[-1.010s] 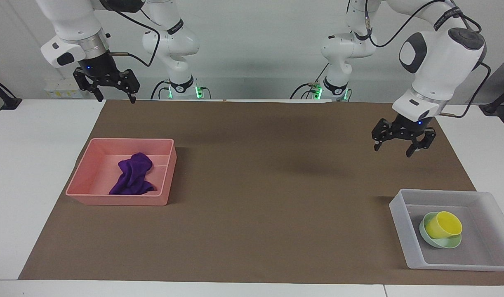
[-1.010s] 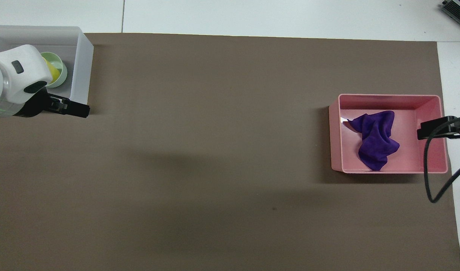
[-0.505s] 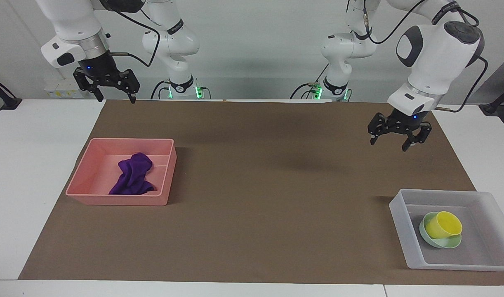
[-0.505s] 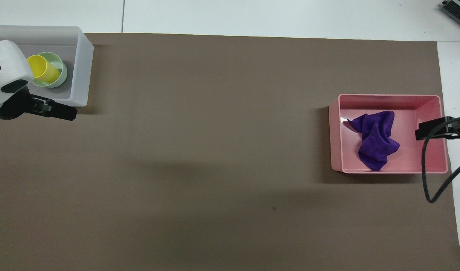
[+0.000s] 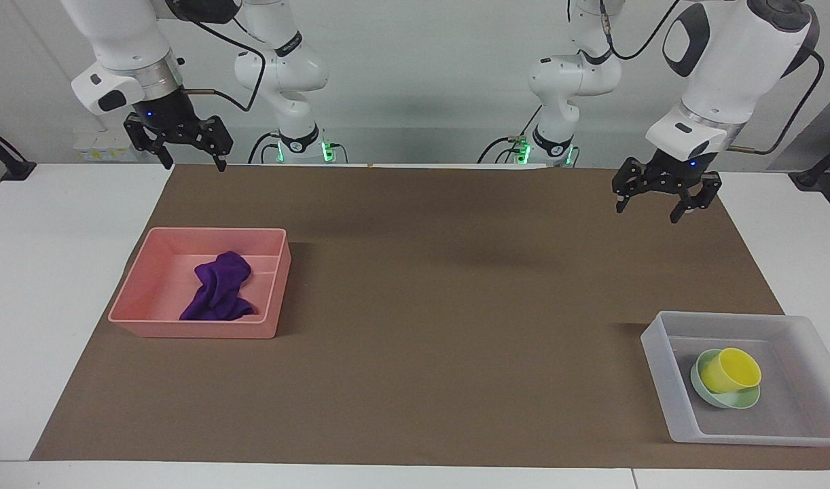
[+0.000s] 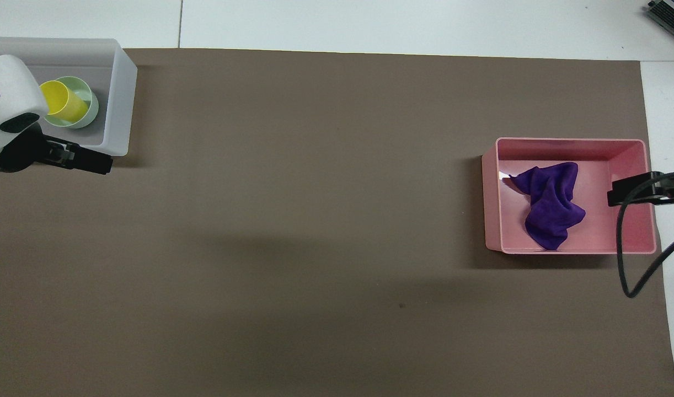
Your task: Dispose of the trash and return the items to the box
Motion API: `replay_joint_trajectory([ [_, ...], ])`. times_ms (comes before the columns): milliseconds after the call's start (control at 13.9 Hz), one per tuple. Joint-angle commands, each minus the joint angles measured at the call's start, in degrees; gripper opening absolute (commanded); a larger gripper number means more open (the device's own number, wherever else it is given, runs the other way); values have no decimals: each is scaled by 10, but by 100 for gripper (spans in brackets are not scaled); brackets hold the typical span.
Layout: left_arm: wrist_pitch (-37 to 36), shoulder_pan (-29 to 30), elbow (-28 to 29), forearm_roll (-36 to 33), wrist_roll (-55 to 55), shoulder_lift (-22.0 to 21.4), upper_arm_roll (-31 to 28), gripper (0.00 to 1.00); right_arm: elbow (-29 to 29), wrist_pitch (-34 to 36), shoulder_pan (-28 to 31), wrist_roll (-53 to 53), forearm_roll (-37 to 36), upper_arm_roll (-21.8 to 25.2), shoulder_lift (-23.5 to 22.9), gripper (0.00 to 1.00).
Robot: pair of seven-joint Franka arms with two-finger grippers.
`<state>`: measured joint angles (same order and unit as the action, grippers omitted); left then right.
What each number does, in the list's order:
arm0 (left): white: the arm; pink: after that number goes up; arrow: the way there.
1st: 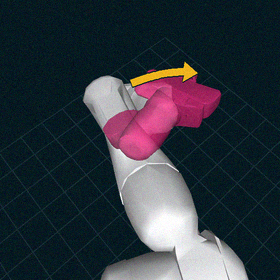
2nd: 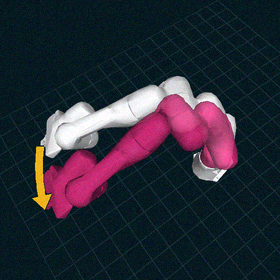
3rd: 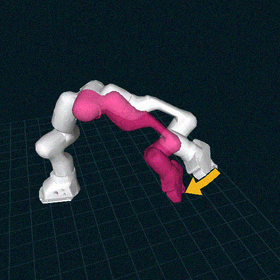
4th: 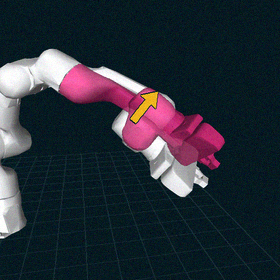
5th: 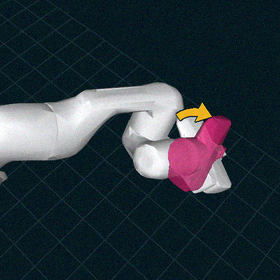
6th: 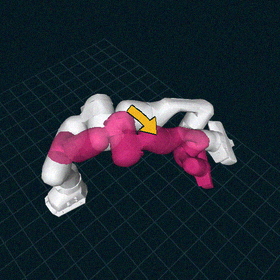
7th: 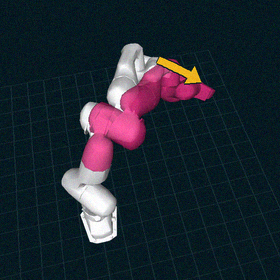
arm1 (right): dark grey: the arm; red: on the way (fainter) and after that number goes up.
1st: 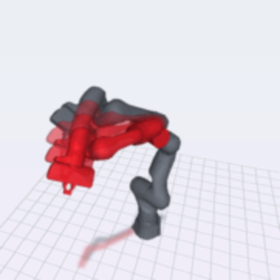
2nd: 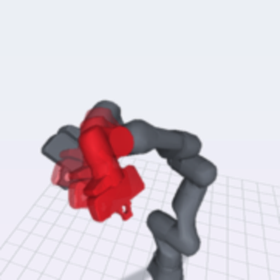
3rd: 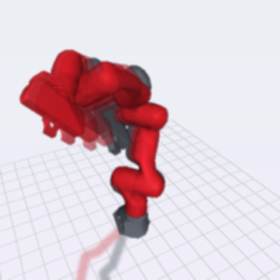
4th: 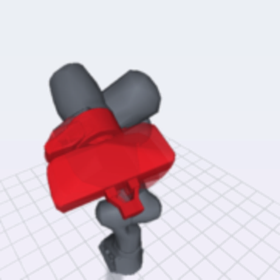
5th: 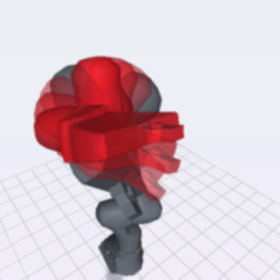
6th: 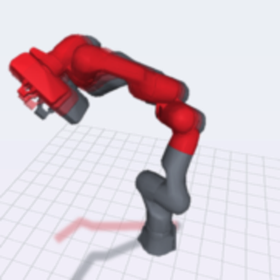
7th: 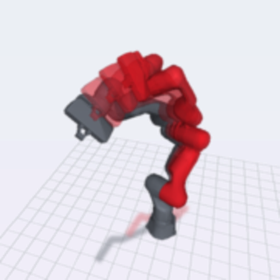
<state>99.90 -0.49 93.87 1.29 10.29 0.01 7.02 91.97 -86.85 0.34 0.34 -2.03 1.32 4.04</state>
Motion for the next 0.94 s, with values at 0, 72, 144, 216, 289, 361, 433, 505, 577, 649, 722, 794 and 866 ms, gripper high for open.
replay_joint_trajectory([
  [0,-35,-7,-31,-11,-9,10,-4,100,19,-1,2,3,2,-1,17,100],
  [72,-44,-6,-37,-9,-9,12,-4,100,19,-1,2,3,2,-1,17,100],
  [144,-45,-8,-40,-9,-8,10,-9,100,19,-1,2,3,2,-1,17,100],
  [216,-48,-14,-38,-9,-8,8,-16,100,19,-1,3,1,2,-1,17,100],
  [289,-53,-31,-38,-10,-8,6,-34,100,19,-1,3,1,2,-1,17,100],
  [361,-59,-58,-38,-9,-8,6,-59,100,19,-1,3,1,2,-1,17,100],
  [433,-59,-62,-36,-10,-9,7,-67,100,20,-1,3,1,2,-1,17,100],
  [505,-59,-60,-36,-10,-10,8,-67,100,20,-1,3,2,2,-1,17,100],
  [577,-59,-60,-36,-10,-10,10,-67,100,20,-1,3,1,2,-1,17,100],
  [649,-59,-60,-34,-10,-10,10,-68,100,22,-1,3,1,2,-1,18,100],
  [722,-59,-60,-30,-10,-10,8,-68,100,23,-1,3,1,2,-1,18,100],
  [794,-59,-60,-28,-10,-10,6,-68,100,23,-1,3,1,2,-1,18,100],
  [866,-59,-60,-27,-10,-10,6,-69,100,23,-1,3,1,2,-1,18,100],
])
